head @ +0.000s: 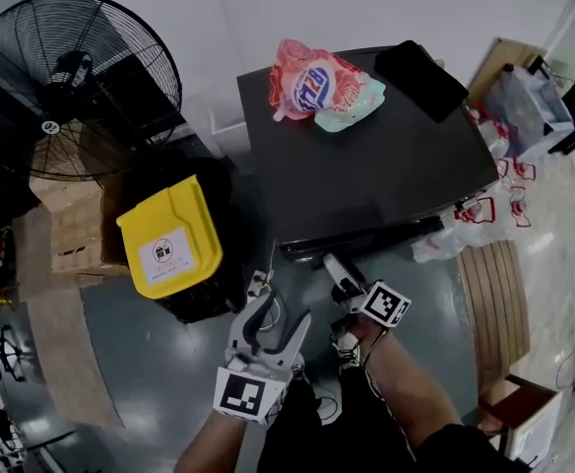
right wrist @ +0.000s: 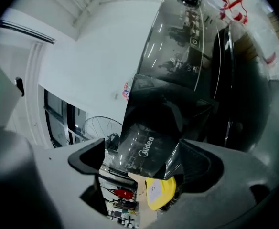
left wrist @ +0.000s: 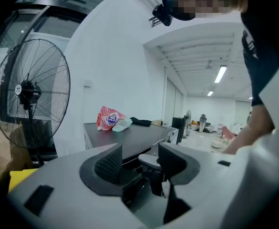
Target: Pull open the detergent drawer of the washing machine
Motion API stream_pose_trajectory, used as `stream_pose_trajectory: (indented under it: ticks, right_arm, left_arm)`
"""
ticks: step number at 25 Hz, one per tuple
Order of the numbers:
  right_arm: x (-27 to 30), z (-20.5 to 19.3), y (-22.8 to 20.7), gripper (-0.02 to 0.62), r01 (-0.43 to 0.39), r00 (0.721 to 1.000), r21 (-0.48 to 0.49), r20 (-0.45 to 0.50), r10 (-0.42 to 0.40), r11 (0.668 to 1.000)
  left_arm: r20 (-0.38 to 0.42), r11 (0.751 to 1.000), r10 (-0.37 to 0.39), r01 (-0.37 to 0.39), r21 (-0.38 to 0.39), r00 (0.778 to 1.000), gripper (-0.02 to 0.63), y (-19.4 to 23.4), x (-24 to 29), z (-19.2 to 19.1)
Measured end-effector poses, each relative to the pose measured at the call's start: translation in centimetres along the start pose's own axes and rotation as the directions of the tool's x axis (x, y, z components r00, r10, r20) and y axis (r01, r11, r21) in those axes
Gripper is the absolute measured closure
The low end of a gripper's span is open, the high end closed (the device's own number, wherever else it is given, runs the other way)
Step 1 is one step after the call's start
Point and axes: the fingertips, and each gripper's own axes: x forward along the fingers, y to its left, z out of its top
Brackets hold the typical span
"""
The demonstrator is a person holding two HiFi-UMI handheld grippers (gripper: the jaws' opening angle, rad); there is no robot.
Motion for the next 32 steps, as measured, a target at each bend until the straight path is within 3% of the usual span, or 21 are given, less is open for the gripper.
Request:
stream_pose_trajectory:
  ticks: [7, 14, 32]
  right_arm:
    - [0.3, 0.6, -3.0, 0.085, 0.071, 0.995, 0.073, 0.07, -0.076, 0.995]
    - [1.2, 0.3, -3.6, 0.087, 0.139, 0.981, 0.232, 0.098, -0.165, 0.963]
    - [0.8, -0.3, -3.4, 0.121, 0.146, 0.98, 0.263, 0.092, -0.176, 0.954]
  left_arm:
    - [-0.019, 0.999, -0.02, 0.019, -0.032, 1.0, 0.391, 1.3, 1.0, -1.3]
    - [-0.017, 0.999, -0.026, 0.026, -0.04, 1.0, 0.391, 1.5, 1.3, -1.5]
    - [0.002, 0.999, -0.015, 0.015, -0.05, 1.0, 0.391, 1.0, 0.4, -0.6]
